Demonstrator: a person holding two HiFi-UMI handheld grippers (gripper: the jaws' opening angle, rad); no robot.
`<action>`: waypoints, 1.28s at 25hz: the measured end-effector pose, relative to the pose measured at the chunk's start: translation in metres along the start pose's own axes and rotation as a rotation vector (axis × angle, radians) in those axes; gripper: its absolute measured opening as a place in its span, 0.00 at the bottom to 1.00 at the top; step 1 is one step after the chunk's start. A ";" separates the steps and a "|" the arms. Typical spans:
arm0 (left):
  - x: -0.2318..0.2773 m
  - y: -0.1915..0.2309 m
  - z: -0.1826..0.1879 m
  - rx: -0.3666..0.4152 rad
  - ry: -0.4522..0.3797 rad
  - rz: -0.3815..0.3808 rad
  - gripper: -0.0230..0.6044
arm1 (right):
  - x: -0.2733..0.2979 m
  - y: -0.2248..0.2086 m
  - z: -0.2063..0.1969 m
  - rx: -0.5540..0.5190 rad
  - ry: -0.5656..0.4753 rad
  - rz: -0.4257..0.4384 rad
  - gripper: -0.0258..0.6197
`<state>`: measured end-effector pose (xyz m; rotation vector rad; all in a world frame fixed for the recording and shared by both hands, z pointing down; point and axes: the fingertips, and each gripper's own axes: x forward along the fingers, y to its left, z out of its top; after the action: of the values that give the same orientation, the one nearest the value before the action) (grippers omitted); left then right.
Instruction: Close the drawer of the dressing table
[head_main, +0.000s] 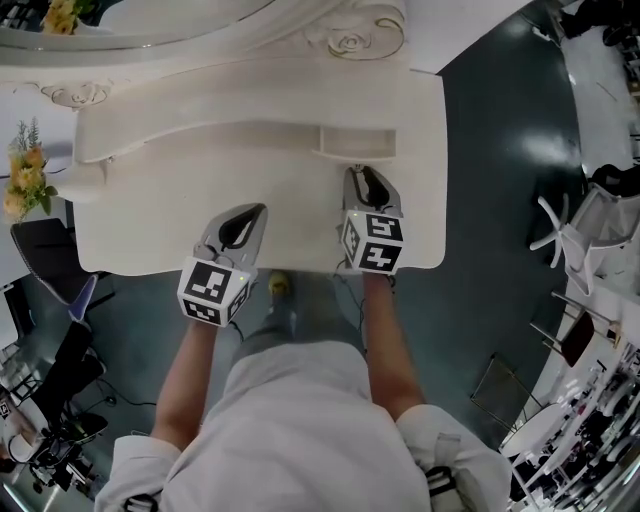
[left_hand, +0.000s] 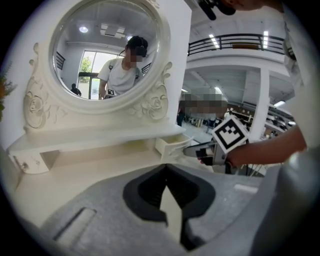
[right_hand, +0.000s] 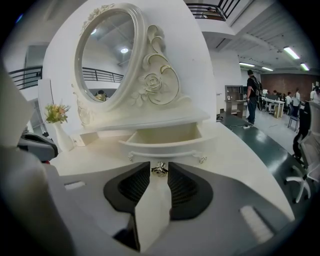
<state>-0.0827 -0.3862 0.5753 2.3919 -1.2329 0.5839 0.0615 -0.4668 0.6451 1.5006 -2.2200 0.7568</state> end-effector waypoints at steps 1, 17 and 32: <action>0.001 -0.001 0.000 0.001 0.002 -0.003 0.04 | 0.002 0.000 -0.001 0.001 0.003 0.001 0.19; 0.010 0.003 0.000 -0.014 0.012 0.001 0.04 | 0.019 -0.012 0.006 0.008 0.005 -0.030 0.19; 0.022 0.021 0.010 -0.023 -0.005 0.025 0.04 | 0.042 -0.015 0.021 -0.043 0.002 -0.012 0.19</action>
<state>-0.0872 -0.4172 0.5816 2.3639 -1.2670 0.5685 0.0601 -0.5150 0.6551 1.4902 -2.2096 0.7023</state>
